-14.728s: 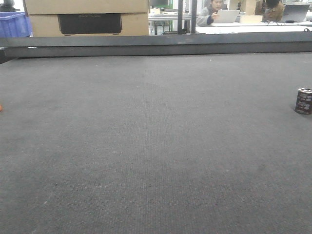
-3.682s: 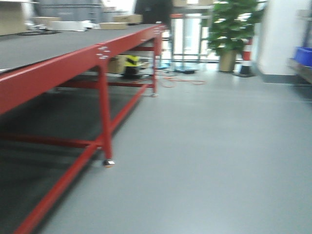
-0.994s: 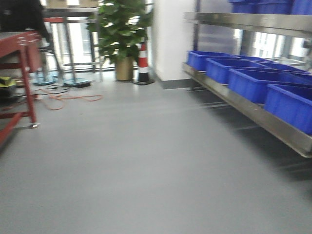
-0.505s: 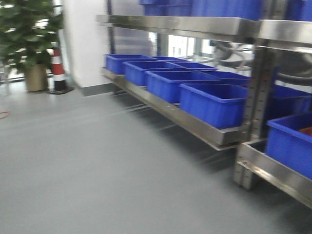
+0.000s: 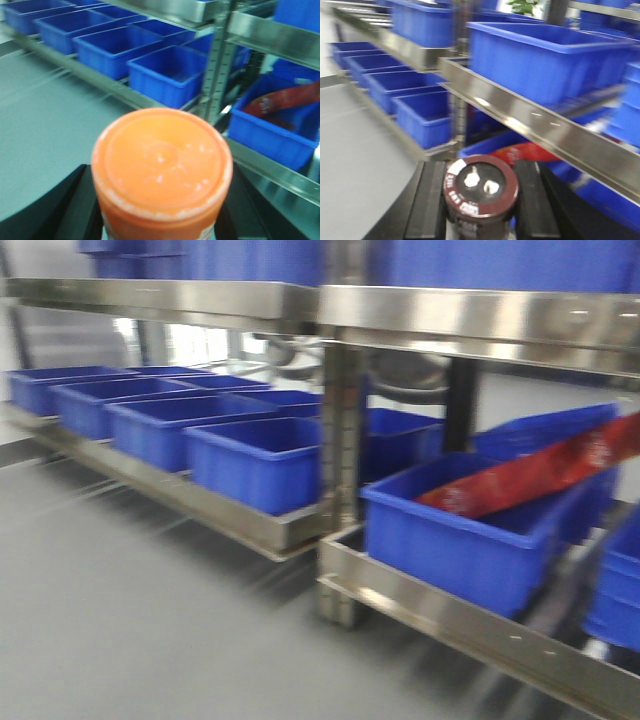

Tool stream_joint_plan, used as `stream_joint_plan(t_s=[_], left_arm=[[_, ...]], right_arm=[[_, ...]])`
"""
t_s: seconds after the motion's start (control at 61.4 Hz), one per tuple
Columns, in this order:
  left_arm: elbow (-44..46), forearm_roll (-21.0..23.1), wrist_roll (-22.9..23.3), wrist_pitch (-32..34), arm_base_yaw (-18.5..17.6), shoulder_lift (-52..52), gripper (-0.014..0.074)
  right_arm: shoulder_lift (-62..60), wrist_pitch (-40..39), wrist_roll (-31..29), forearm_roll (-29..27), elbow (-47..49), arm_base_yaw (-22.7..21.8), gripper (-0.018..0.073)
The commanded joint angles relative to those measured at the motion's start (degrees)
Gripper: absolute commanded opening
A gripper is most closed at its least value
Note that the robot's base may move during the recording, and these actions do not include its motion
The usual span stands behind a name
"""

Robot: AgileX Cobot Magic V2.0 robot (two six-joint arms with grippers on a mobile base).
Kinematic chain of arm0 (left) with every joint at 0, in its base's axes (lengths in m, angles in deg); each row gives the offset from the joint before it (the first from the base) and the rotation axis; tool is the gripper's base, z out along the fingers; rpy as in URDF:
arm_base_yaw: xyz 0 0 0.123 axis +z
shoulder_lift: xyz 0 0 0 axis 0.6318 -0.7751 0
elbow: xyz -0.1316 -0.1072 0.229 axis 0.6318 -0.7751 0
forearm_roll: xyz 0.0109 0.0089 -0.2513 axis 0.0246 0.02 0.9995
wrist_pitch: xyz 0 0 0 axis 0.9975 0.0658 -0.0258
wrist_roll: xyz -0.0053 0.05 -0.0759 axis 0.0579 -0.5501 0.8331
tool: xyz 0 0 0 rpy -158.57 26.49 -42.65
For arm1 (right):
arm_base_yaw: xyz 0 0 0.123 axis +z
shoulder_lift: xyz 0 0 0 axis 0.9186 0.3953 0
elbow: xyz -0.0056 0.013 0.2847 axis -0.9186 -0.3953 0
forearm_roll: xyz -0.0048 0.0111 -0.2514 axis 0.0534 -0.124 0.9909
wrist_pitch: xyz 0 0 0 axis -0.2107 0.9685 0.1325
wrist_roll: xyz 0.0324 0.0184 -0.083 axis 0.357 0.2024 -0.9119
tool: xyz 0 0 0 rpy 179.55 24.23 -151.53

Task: Place cylindrical capacitor in blue bin on shelf
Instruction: 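Turn and approach the shelf of blue bins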

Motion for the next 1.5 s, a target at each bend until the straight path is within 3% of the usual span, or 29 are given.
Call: stream_joint_plan(t_s=[0.0, 1.483], left_arm=[[0.2, 0.3, 0.1, 1.4, -0.4, 0.3, -0.0111], [0.2, 0.3, 0.1, 1.4, -0.4, 0.3, -0.0111]], right_arm=[[-0.2, -1.6, -0.1, 0.6, 0.0, 0.1, -0.0090], [-0.2, -1.6, -0.1, 0.5, 0.0, 0.1, -0.0090]])
